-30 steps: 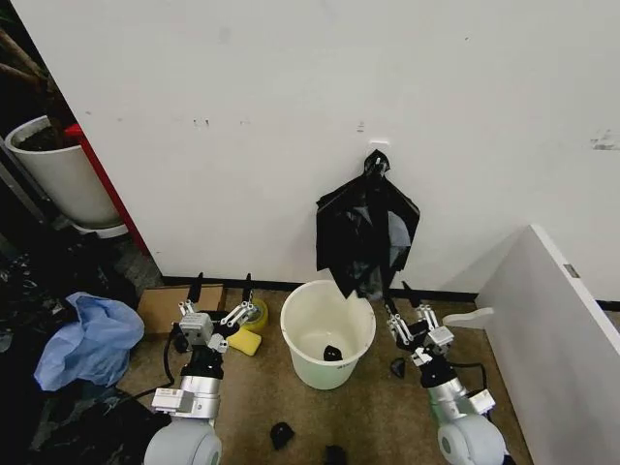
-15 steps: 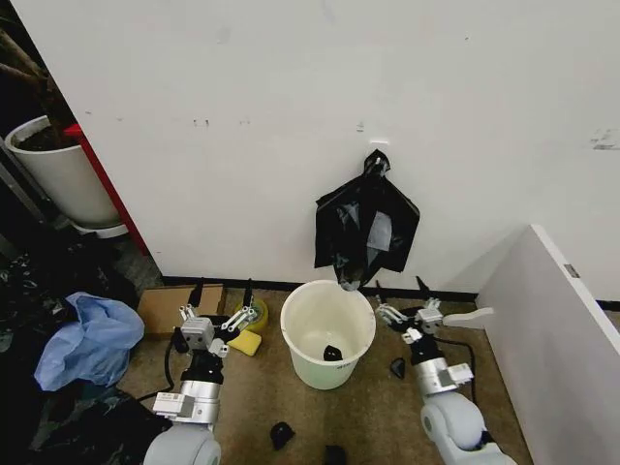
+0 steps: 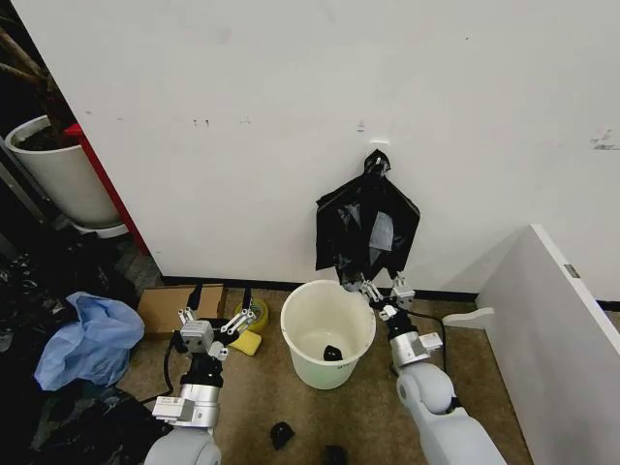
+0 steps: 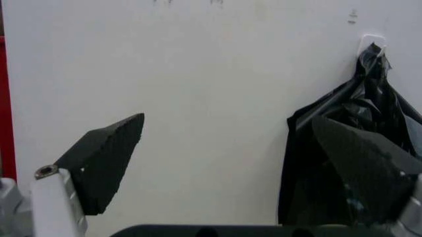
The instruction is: Place the garbage bag over the trash bin.
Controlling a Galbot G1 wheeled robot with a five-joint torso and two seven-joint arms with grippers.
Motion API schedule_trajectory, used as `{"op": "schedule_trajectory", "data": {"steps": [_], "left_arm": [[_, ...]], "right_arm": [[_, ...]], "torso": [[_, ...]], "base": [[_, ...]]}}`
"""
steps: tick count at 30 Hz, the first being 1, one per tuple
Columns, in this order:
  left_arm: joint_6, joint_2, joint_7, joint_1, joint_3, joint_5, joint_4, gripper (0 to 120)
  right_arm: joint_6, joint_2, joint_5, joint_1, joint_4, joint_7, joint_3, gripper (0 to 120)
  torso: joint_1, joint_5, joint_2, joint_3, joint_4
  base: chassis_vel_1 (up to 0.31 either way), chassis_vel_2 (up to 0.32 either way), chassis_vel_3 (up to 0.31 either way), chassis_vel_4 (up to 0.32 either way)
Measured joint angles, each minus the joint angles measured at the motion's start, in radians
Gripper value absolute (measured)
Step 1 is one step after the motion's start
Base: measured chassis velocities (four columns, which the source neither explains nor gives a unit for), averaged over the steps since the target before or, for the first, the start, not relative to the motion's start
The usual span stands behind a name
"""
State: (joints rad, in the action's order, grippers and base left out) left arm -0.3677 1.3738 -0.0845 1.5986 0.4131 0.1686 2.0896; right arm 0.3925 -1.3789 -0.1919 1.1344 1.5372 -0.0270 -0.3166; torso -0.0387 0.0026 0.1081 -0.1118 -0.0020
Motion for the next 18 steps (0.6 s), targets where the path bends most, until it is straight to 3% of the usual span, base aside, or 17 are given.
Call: {"op": "schedule_trajectory", "data": {"steps": [6, 14, 18], "left_arm": [[-0.003, 0.007, 0.000, 0.004, -0.001, -0.005, 0.000, 100], [-0.005, 0.012, -0.001, 0.006, -0.002, -0.011, -0.001, 100], [-0.005, 0.012, -0.001, 0.007, -0.002, -0.012, -0.001, 100]], "right_arm": [[0.001, -0.008, 0.096, -0.034, -0.038, 0.081, -0.003, 53], [-0.003, -0.015, 0.105, -0.049, -0.062, 0.087, -0.001, 51], [-0.007, -0.023, 0.087, -0.067, -0.084, 0.086, 0.000, 31]], "torso": [[0.000, 0.0000, 0.000, 0.000, 0.0001], [0.000, 0.0000, 0.000, 0.000, 0.0000], [0.000, 0.0000, 0.000, 0.000, 0.0001]], "base": [[0.000, 0.000, 0.000, 0.000], [0.000, 0.000, 0.000, 0.000], [0.000, 0.000, 0.000, 0.000]]}}
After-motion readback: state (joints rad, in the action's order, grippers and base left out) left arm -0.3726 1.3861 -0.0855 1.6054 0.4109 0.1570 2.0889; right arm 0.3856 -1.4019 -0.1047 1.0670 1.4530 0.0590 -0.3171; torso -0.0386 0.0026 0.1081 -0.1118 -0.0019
